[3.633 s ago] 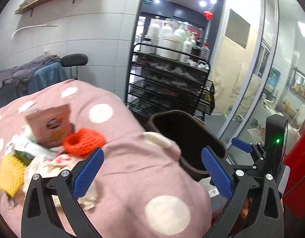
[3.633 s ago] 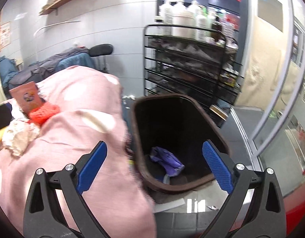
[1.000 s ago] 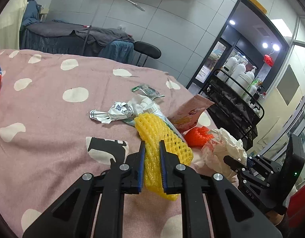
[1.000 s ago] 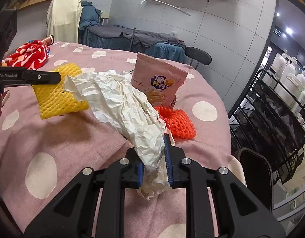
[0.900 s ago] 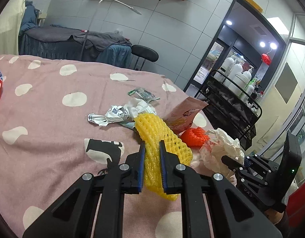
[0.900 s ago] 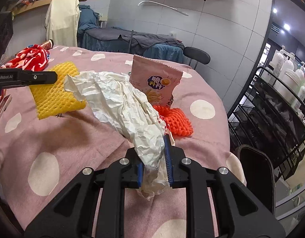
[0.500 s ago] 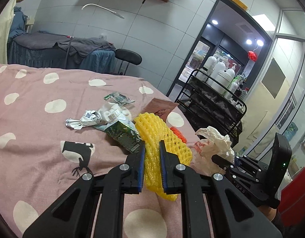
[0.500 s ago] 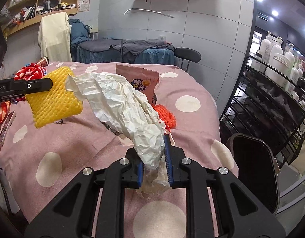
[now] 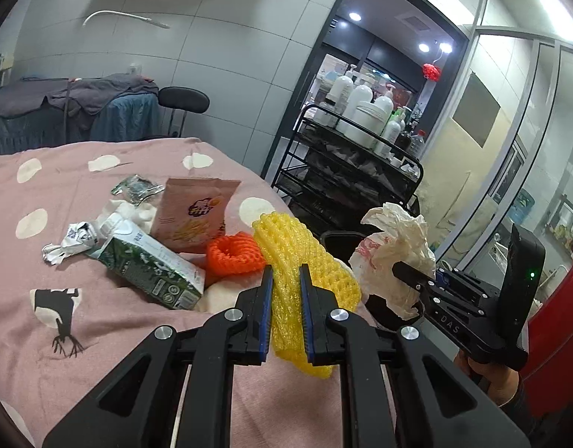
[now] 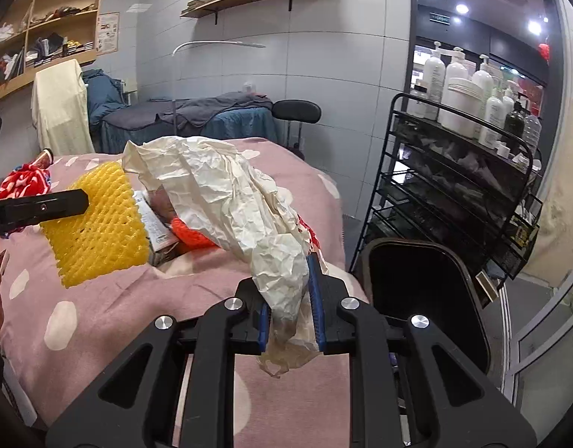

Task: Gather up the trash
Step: 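Carry the crumpled paper to the bin and open the right tool, then lower the yellow foam net into the bin and open the left tool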

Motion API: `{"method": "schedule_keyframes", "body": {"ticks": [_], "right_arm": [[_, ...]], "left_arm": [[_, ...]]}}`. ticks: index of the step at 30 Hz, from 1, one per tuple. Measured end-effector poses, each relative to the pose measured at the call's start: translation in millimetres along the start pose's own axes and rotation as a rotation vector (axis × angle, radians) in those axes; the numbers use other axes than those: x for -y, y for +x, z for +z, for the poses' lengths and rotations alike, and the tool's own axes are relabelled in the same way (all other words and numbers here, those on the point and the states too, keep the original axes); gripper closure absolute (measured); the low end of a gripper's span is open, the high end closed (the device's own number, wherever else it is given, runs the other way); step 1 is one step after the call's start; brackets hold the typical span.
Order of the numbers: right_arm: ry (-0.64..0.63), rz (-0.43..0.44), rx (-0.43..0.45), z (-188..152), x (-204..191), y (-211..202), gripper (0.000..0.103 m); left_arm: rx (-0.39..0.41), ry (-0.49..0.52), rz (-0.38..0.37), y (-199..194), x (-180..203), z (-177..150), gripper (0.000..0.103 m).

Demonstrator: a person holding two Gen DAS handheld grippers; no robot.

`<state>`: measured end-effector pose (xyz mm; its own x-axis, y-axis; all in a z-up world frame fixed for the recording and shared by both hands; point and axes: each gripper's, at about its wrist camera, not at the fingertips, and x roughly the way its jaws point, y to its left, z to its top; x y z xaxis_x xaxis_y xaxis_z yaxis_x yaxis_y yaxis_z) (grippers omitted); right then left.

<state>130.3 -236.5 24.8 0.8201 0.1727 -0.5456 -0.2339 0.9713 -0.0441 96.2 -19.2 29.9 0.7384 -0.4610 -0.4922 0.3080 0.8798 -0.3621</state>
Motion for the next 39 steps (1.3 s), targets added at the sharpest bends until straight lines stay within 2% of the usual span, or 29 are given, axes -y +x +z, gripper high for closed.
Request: {"method": "schedule_keyframes", "body": {"ticks": [4,11,20,25,26,28,29,30,33,39], "right_arm": [[0.034,-0.07,-0.004,-1.6,30.0,1.6,0.084],[0.111,-0.175,-0.07,-13.8,84.1,26.2,0.084],[0.207,-0.223,-0.203,-43.5,130.3,73.2,0.084],[0.276,-0.199,-0.291,-57.7,150.2,96.1,0.083],[0.291,-0.189,-0.302,-59.5,153.9,99.4,0.078],[0.309,-0.189,-0.332,-65.7,159.2,105.7,0.056],[0.32,-0.196,-0.339,-67.8,161.4,107.1,0.04],[0.328,-0.202,-0.333,-68.7,161.9,106.6,0.034],[0.334,-0.211,-0.328,-70.2,162.7,104.4,0.028],[0.333,-0.231,-0.285,-72.7,159.9,88.3,0.025]], "left_arm": [[-0.016,0.045,-0.031,16.2,18.8,3.6,0.089],[-0.049,0.116,-0.065,42.9,48.8,3.7,0.089],[-0.083,0.184,-0.109,64.9,82.9,2.4,0.089],[-0.104,0.19,-0.13,72.9,91.1,1.5,0.089],[-0.109,0.19,-0.133,74.6,91.8,1.5,0.089],[-0.117,0.187,-0.14,77.6,93.3,1.3,0.089],[-0.121,0.185,-0.143,78.5,94.1,0.8,0.089],[-0.125,0.185,-0.145,80.0,94.8,0.4,0.089],[-0.135,0.197,-0.142,85.3,98.8,-1.1,0.089],[-0.157,0.19,-0.157,96.5,99.6,-0.5,0.089]]}}
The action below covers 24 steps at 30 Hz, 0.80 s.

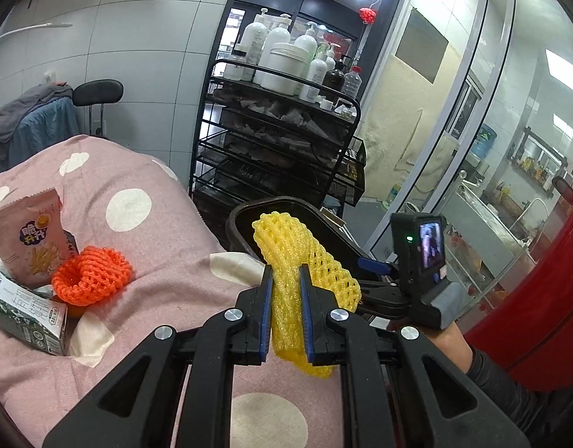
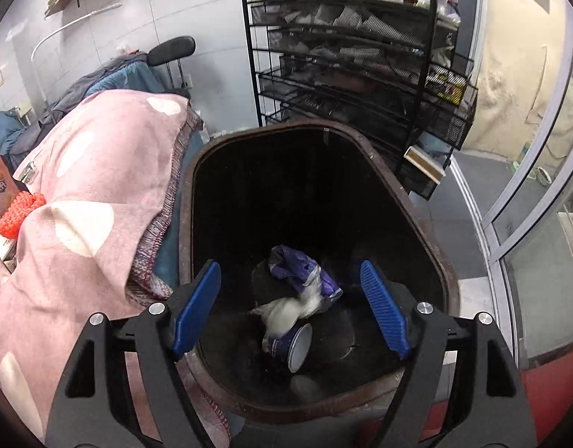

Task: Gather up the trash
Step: 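Lower the yellow foam net into the bin and open the left tool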

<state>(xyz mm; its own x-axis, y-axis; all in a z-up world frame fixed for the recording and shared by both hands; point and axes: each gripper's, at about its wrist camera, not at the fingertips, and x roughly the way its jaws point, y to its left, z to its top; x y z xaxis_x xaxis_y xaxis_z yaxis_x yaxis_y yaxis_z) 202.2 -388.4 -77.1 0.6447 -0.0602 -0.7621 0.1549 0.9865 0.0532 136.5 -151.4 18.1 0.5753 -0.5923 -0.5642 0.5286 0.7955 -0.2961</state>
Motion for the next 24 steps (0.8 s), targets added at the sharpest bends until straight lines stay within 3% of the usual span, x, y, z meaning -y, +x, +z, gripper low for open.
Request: {"method": "schedule_keyframes", "body": {"ticks": [13,24], "right_arm": [[-0.035,-0.044,0.154,-25.0,-7.0,-64.4,0.019],[-0.06,-0.048,0.16,-41.8,-0.3,-90.1,0.017]], "left_arm": [[-0.052,0.051,-0.031,51.0,20.7,26.5,0.089],[-0.141,0.093,-0.042,106.6,47.7,38.9,0.089]]}}
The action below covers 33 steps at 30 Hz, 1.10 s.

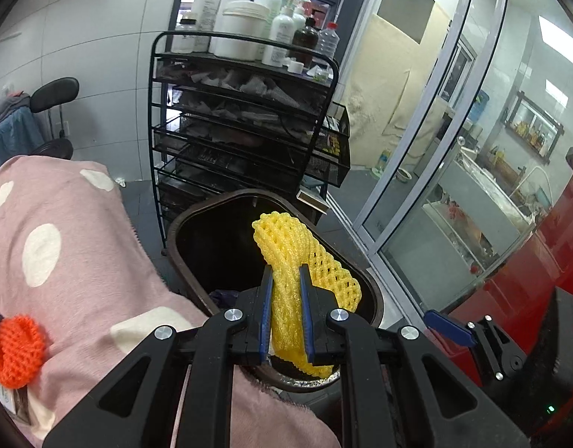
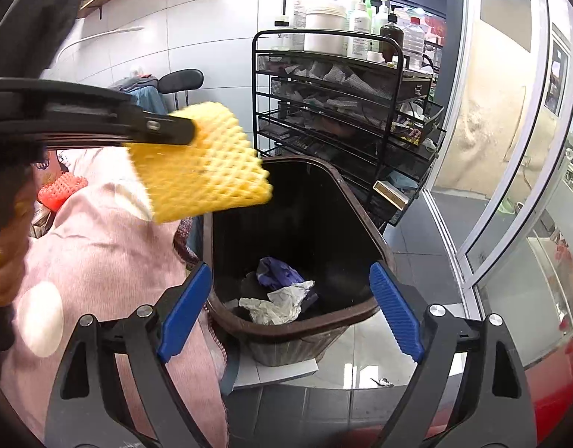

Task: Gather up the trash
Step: 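Lower the yellow foam net into the bin and open the left tool, then move both tools back over the remaining trash on the bed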

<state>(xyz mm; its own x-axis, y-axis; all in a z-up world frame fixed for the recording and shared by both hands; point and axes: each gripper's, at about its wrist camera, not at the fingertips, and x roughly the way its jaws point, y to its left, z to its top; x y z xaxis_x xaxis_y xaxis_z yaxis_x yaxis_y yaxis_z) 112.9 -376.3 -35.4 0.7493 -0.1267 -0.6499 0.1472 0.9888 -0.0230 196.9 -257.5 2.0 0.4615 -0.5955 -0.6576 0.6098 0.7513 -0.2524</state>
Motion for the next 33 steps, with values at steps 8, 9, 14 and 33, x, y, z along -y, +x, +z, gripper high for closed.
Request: {"method": "schedule_keyframes", "body": {"ticks": [8,9,14,33], "right_arm": [[0.009,0.014,-0.02,-7.4,3.3,1.5,0.016],[0.013,0.016,-0.024,-8.4,3.9,2.1,0.016],[0.025,0.026,-0.039,-12.1,5.1,4.1,0.016],[0.029,0.031,-0.062,-17.4,-1.9,9.3,0.01]], "left_arm": [[-0.069,0.005,0.001,35.1,5.8,2.3,0.089],[-0.074,0.006,0.003,38.8,6.9,2.4,0.089],[-0.111,0.02,0.006,54.7,11.7,4.9,0.083],[0.038,0.008,0.019,1.4,6.1,0.2,0.005]]}}
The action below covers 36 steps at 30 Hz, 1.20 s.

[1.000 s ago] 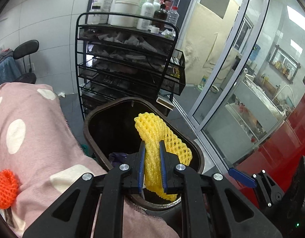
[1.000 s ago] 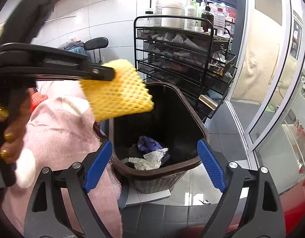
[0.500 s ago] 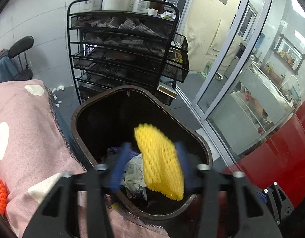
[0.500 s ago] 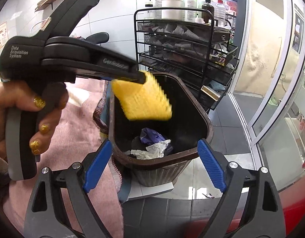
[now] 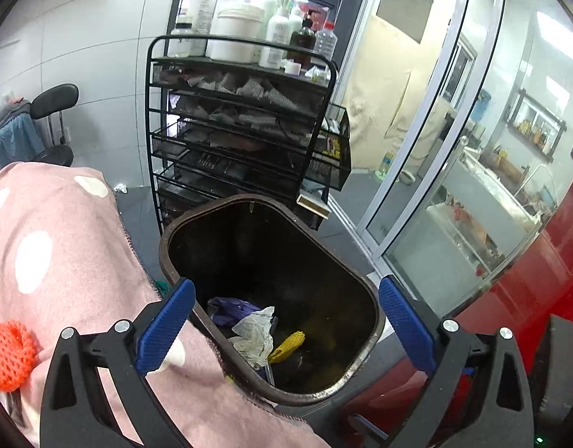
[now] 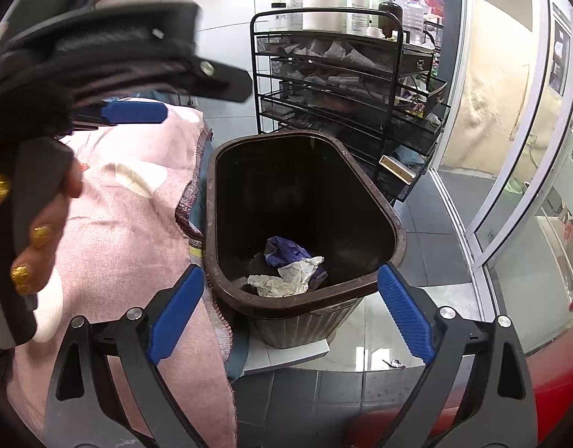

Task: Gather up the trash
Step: 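Move both tools back over the remaining trash on the bed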

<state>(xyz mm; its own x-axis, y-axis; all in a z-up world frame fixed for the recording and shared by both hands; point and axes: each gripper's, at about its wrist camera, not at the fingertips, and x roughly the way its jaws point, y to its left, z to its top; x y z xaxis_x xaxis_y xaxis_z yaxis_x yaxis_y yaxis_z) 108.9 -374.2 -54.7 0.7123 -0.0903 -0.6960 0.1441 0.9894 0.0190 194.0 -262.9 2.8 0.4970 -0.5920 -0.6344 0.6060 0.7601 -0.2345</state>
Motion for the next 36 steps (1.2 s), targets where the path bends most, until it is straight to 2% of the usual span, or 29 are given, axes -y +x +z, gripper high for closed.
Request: {"method": "schedule_keyframes", "body": {"ticks": [6,11,17,23,29,36], "right_arm": [[-0.008,0.005,0.001,2.3,-6.6,-0.5,0.01],[-0.021,0.015,0.01,5.2,-14.4,-1.5,0.01],[-0.044,0.031,0.023,11.9,-28.1,-2.0,0.01],[-0.08,0.073,0.054,21.2,-50.4,-3.9,0.009],[-0.138,0.139,0.074,29.9,-82.1,-4.6,0.009],[-0.211,0.223,0.092,38.9,-126.9,-6.3,0.009]], "left_arm": [[0.051,0.029,0.013,-29.5,1.8,-6.0,0.005],[0.098,0.067,0.051,-57.3,-0.9,-15.1,0.005],[0.155,0.06,0.098,-87.8,-12.8,-27.7,0.005],[0.19,0.013,0.165,-112.8,-36.9,-46.2,0.005],[0.193,-0.093,0.2,-132.6,-68.8,-65.7,0.005],[0.196,-0.184,0.294,-160.1,-106.2,-99.3,0.005]]}}
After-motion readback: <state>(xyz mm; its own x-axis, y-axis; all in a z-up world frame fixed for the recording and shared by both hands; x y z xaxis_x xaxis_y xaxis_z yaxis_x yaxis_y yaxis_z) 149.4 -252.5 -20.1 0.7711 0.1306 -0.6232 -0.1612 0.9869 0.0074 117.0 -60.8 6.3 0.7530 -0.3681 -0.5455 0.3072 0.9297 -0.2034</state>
